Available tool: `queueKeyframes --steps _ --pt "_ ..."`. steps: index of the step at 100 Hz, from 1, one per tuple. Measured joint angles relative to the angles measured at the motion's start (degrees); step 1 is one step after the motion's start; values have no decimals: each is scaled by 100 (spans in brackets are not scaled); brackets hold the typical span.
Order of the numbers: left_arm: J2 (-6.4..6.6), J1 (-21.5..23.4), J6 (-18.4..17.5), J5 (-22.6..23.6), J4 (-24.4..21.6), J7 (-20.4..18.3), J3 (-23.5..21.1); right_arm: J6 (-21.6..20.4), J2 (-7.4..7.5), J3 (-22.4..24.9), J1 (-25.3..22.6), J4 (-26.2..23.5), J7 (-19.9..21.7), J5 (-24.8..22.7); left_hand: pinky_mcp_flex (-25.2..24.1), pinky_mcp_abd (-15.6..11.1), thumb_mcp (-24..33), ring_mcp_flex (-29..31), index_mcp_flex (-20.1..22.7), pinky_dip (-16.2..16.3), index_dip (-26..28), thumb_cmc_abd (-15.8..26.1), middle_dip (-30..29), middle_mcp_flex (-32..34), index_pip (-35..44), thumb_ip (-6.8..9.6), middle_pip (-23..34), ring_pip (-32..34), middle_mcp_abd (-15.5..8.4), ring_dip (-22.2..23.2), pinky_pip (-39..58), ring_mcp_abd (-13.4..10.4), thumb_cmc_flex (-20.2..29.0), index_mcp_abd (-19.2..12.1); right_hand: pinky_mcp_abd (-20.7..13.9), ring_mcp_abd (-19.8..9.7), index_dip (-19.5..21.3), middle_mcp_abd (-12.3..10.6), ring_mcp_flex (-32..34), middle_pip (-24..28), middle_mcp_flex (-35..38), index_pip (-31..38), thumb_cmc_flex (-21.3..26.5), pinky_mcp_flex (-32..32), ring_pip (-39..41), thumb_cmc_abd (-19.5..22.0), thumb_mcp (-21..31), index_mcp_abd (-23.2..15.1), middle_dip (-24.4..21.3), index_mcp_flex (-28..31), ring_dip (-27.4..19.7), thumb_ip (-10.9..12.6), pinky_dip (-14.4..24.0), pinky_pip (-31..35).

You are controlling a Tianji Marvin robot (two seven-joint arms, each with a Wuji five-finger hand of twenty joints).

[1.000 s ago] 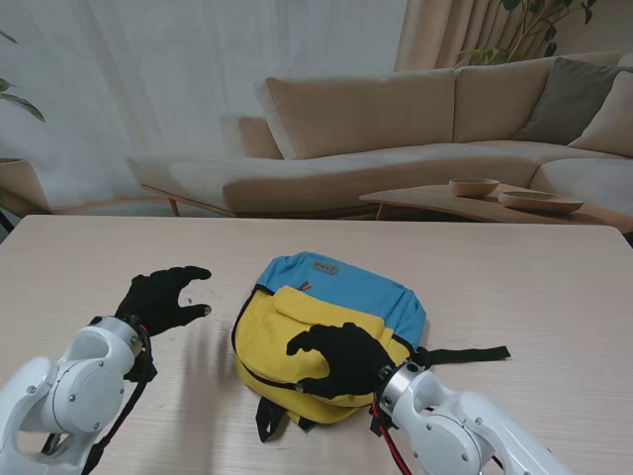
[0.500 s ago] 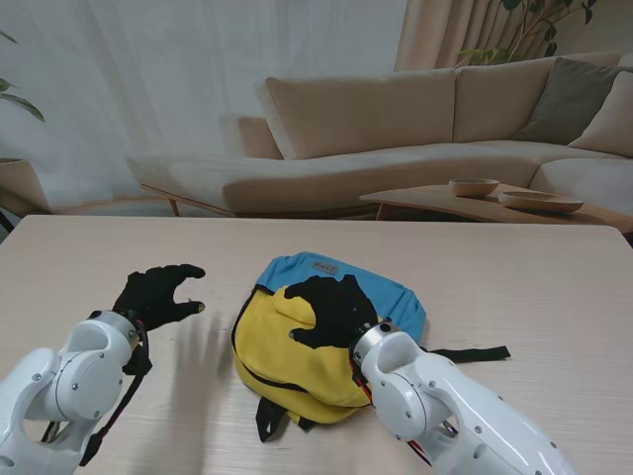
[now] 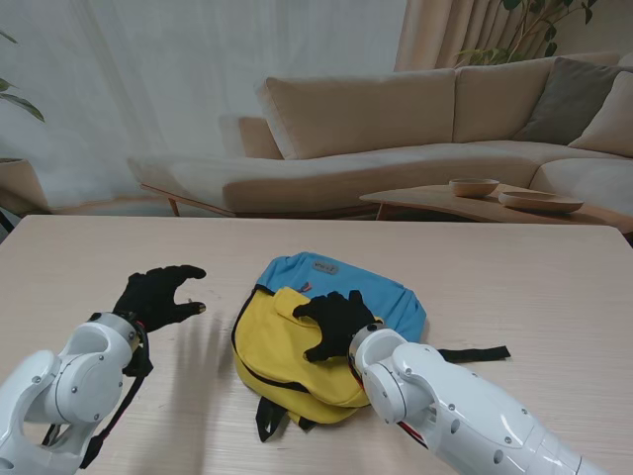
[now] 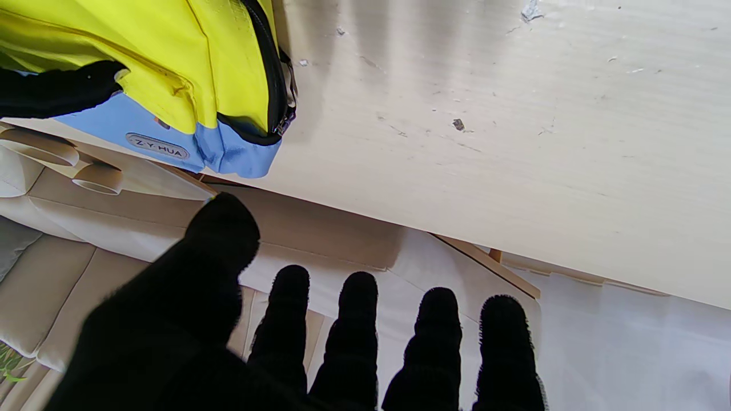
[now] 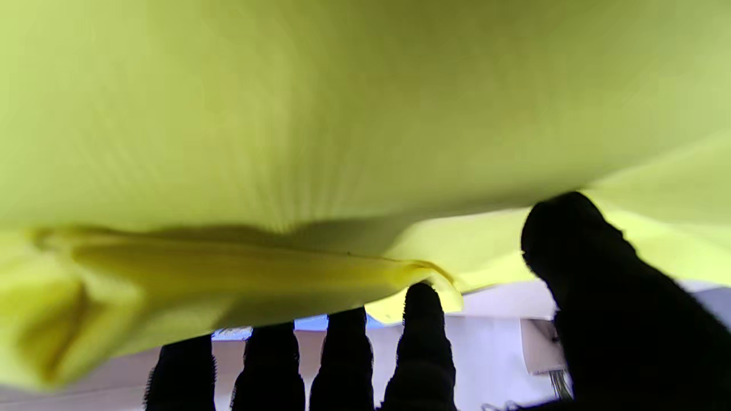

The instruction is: Pack books into the school bag then zip close the school bag

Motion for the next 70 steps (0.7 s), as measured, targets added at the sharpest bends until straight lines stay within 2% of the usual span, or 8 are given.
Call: queueKeyframes --steps 9,17,26,31,42,48,64,70 --pt "0 5 0 -13 -1 1 4 1 54 -218 229 72 147 -41 0 0 0 0 0 3 0 0 0 0 0 0 0 0 -1 0 -1 0 -1 -1 -3 42 34 -106 5 29 -62 -82 93 150 -51 -94 -211 -127 46 -62 -6 -93 7 100" --pt "0 9 0 -17 -2 3 7 -183 72 -308 441 158 323 -52 0 0 0 0 0 4 0 0 0 0 0 0 0 0 -1 0 -1 0 -3 0 89 -59 429 -169 13 165 -64 -238 237 356 -51 -393 -256 -245 126 -62 -6 -108 89 191" --pt "0 19 0 -10 -3 3 7 -772 75 -246 565 332 364 -85 0 0 0 0 0 6 0 0 0 0 0 0 0 -1 -2 -1 -2 -1 -16 -1 128 -317 882 -171 29 230 -65 -551 273 510 -51 -956 546 -433 130 -61 -6 -220 89 192" --pt "-1 27 0 -6 -3 11 9 -1098 80 -173 591 411 371 -123 0 0 0 0 0 7 0 0 0 0 1 0 0 -1 -2 -1 -2 -1 -62 -1 94 -460 1090 -171 29 230 -65 -701 270 573 -44 -1183 938 -498 127 -61 -10 -380 89 192" --pt "-1 44 8 -9 0 32 18 -1537 92 81 538 490 416 -136 0 0 0 0 0 8 0 0 0 0 1 0 0 -1 -2 -2 -5 -1 -62 -1 -268 -607 1332 -458 31 236 -54 -896 323 650 100 -1596 1423 -649 103 -61 -16 -433 27 77" --pt "-2 54 10 -9 6 41 19 -1832 93 324 422 528 421 -133 0 0 0 0 0 10 0 0 0 0 1 0 0 -1 -3 -2 -5 -1 -62 -1 -451 -672 1415 -590 73 236 -49 -909 425 649 106 -1704 1638 -686 73 -61 -16 -433 -11 -109" --pt "-3 77 7 -4 17 48 19 -2765 162 822 130 576 300 -253 0 0 0 0 0 57 0 0 0 0 12 0 0 -2 -4 -2 -72 -2 -62 -1 -543 -814 1528 -632 317 32 100 -924 610 655 125 -1806 2064 -724 51 -58 -79 -430 -149 -523" --pt "-3 81 -8 6 23 44 19 -2905 192 934 46 570 234 -349 0 0 0 0 0 60 0 0 0 0 59 0 0 -2 -5 -2 -73 -2 -62 -4 -760 -859 1532 -753 317 -10 113 -966 610 685 125 -1808 2088 -725 50 -57 -80 -430 -153 -528"
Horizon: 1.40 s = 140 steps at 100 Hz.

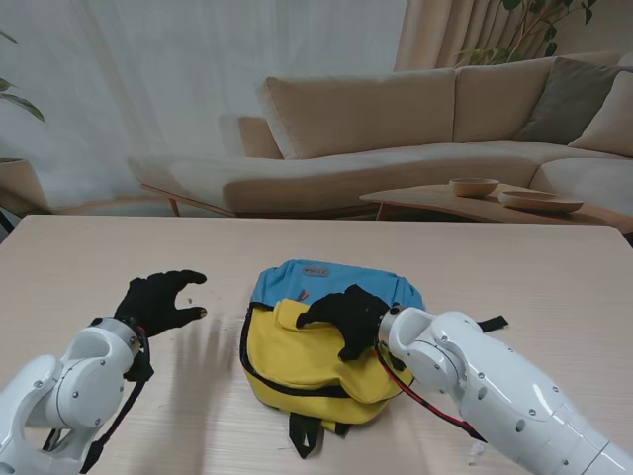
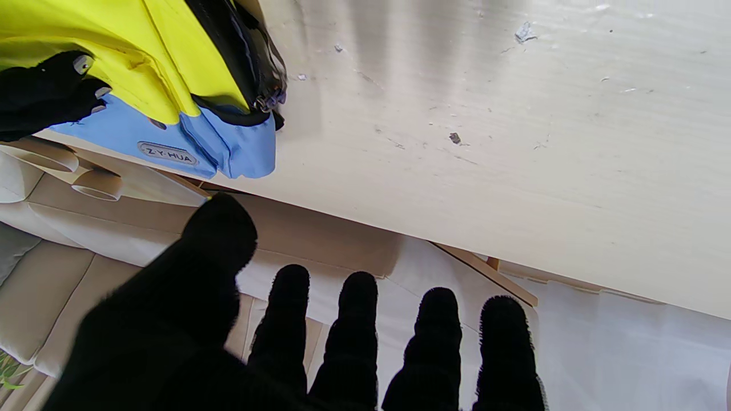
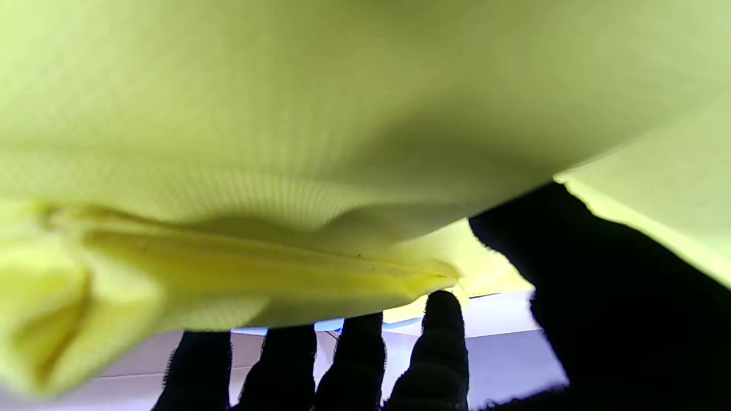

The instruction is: Pack books into the school bag then zip close the school bag

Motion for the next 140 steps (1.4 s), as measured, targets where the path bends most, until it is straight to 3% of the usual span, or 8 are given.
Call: queueKeyframes --steps 26,48,73,81,95,104,118,140 --pt "43 -261 -509 119 534 71 317 35 47 365 -386 -232 -40 11 43 -5 307 0 0 152 200 -101 0 0 311 0 105 0 -136 0 -1 -132 -89 -502 -169 -2 3 -70 0 -22 137 -14 116 107 0 12 23 -1 0 2 -1 17 -51 -96" --pt "51 -889 261 -339 1361 449 1216 34 67 432 -461 -307 2 28 45 -8 496 0 131 222 225 -160 0 0 443 0 192 62 -140 0 139 -137 -148 -577 -183 -2 4 -70 0 -20 137 -69 121 127 0 67 24 -1 0 2 -1 28 -51 -96" --pt "-121 -1470 165 -545 2339 1053 1644 -53 59 611 -571 -329 -37 98 45 -61 802 -34 131 232 413 -272 17 -93 682 0 314 223 -199 62 416 -149 -64 -1070 -271 -2 4 -70 0 -18 295 -73 122 214 0 99 5 -1 2 3 -2 29 -38 34" --pt "-133 -1538 164 -635 2407 1056 1701 -110 56 786 -715 -405 -84 110 27 -62 803 -79 131 232 414 -277 17 -94 735 0 316 246 -200 62 417 -150 -68 -1074 -196 -2 4 -70 0 -3 308 -147 15 278 0 375 -395 5 39 3 -2 118 24 195" --pt "-158 -1625 176 -976 2456 1038 1786 -104 59 943 -917 -566 -184 294 23 -64 856 -79 131 232 415 -352 17 -95 736 0 317 249 -201 63 418 -150 -157 -1069 -57 -2 -135 19 -16 48 280 -229 -359 259 -8 1251 -1978 270 47 3 -7 124 30 263" --pt "-170 -1647 177 -952 2459 1012 1812 22 57 929 -955 -645 -222 405 9 -65 857 -86 131 232 415 -361 17 -95 736 0 317 265 -201 63 418 -151 -224 -1067 -105 -8 -272 127 -19 48 279 -282 -629 115 -24 1642 -2557 431 47 13 -49 213 31 268" --pt "-161 -1693 289 -865 2458 896 1910 586 50 726 -861 -673 -198 629 -2 -75 861 -153 291 232 415 -416 17 -154 742 0 319 298 -202 63 418 -216 -290 -977 -165 -15 -325 231 -21 48 276 -306 -627 -4 -29 1721 -2549 448 47 92 -74 316 31 189" --pt "-159 -1905 419 -851 2673 961 2216 553 -1 660 -760 -576 -219 632 -14 -152 932 -313 291 232 415 -481 17 -374 742 0 315 237 -228 63 405 -295 -288 -1008 -197 -16 -389 232 -23 49 275 -211 -627 -5 -29 1728 -2547 448 47 92 -75 317 31 185"
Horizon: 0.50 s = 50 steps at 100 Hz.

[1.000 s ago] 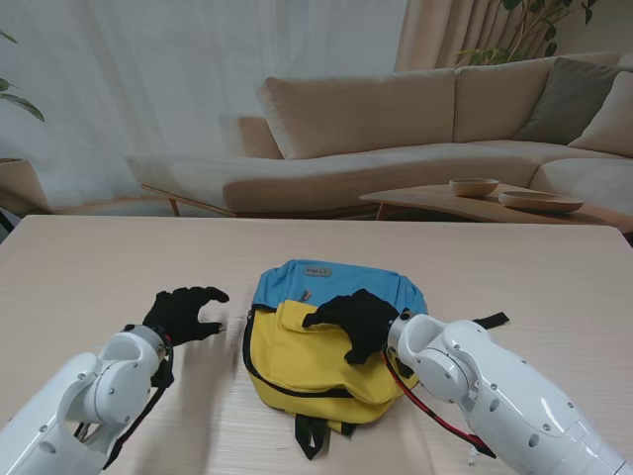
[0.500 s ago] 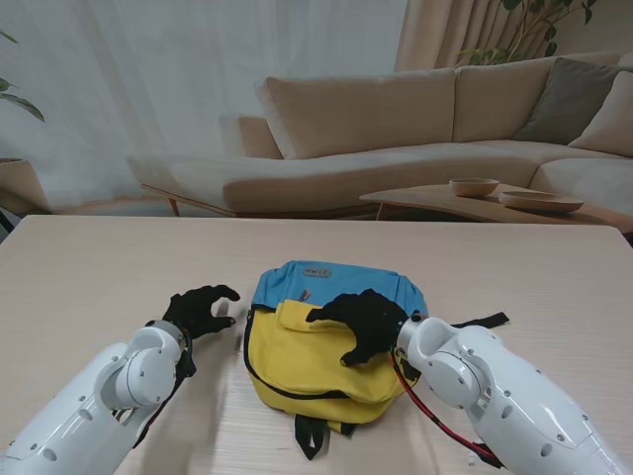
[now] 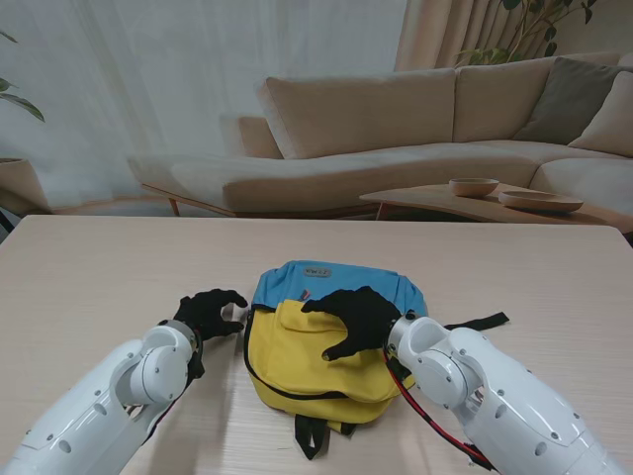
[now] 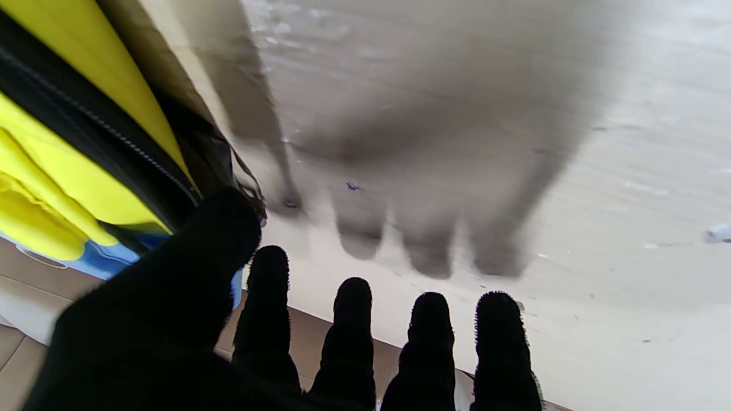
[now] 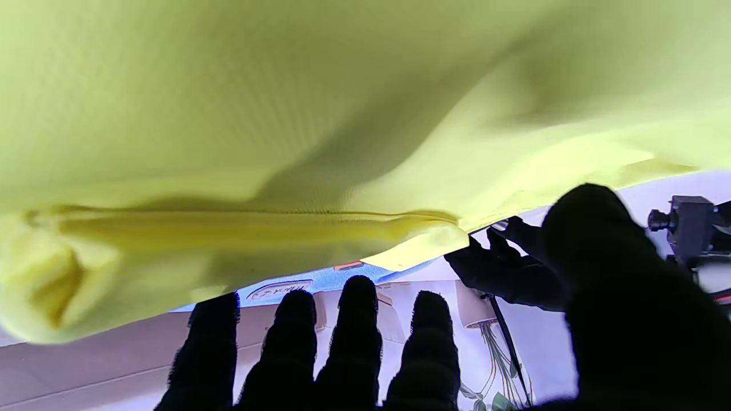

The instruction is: Pack books into the school bag then zip close the school bag

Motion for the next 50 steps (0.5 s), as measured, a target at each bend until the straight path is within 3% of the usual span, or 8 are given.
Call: queueKeyframes --steps 26,34,42,50 --pt "-83 -360 103 -240 436 238 362 17 -3 -27 16 34 4 11 -134 -144 65 -84 -182 58 0 -6 52 -143 -2 0 66 14 -54 76 -64 -3 -140 58 -1 -1 -71 0 0 3 -1 143 0 0 0 2 2 1 1 0 0 0 1 0" --pt "-103 -417 106 -523 449 219 377 19 -5 -27 19 44 4 19 -210 -172 64 -129 -182 61 12 -8 52 -143 20 0 66 -40 -57 81 -258 8 -140 -215 -1 -1 -138 0 0 4 -1 205 0 0 -1 4 2 1 1 0 0 0 1 0" --pt "-108 -445 59 -522 449 147 386 20 -6 -27 24 56 4 22 -174 -187 155 -129 -47 61 71 -8 53 -144 87 0 66 -40 -116 81 -260 0 -131 -454 -1 -1 -144 0 0 4 0 223 0 0 -1 25 3 1 1 0 0 0 1 0" --pt "-111 -453 35 -522 448 123 388 24 -8 -27 26 64 -2 28 -158 -207 153 -129 256 62 94 -61 53 -144 154 0 66 -40 -122 81 -260 -3 -63 -460 -2 -1 -149 0 0 5 -1 273 0 0 -1 26 4 1 1 0 0 0 1 0"
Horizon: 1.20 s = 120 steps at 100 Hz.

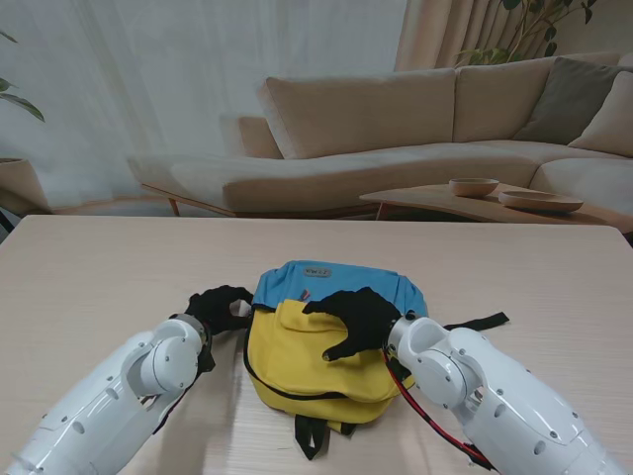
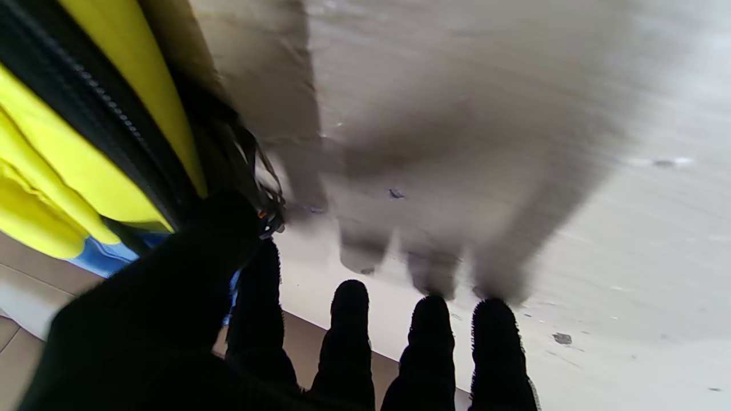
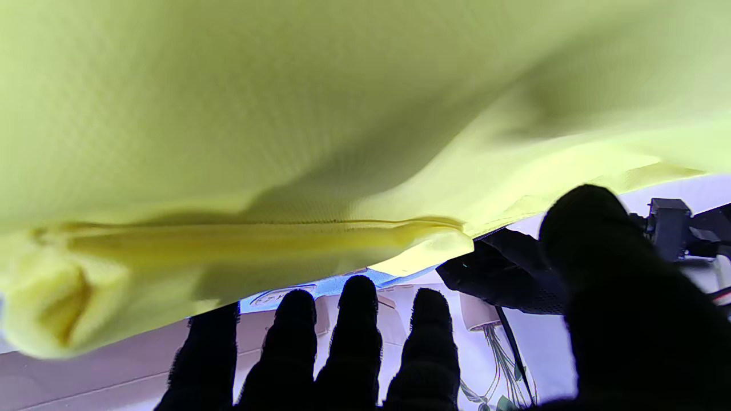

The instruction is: Pack books into the school bag then zip close the school bag

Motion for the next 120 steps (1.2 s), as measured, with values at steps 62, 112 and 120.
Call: queueKeyframes --steps 62,112,120 --pt "-160 -212 2 -120 328 365 123 32 -11 -20 15 43 -41 33 144 -59 -920 -4 1488 215 2219 -141 207 314 1738 -165 415 350 -222 144 272 -118 1831 -158 -1 0 -141 0 0 130 0 232 2 45 0 15 172 2 0 0 -1 3 0 0" --pt "-55 291 -43 -59 -331 -3 -406 51 -23 -39 15 73 -114 82 145 -51 -228 -9 1311 215 2849 -143 474 366 1905 -168 558 371 -216 144 274 -118 1947 339 -4 0 -259 0 0 131 0 376 2 52 0 67 262 2 1 0 -1 3 0 15" --pt "-51 321 -70 -90 -360 -1 -446 52 -25 -44 17 73 -121 82 145 -51 -227 -8 1313 215 3044 -139 475 366 1905 -169 560 371 -216 144 274 -118 1951 339 -5 -1 -277 0 0 131 0 380 2 55 0 68 262 2 1 0 -1 3 0 54"
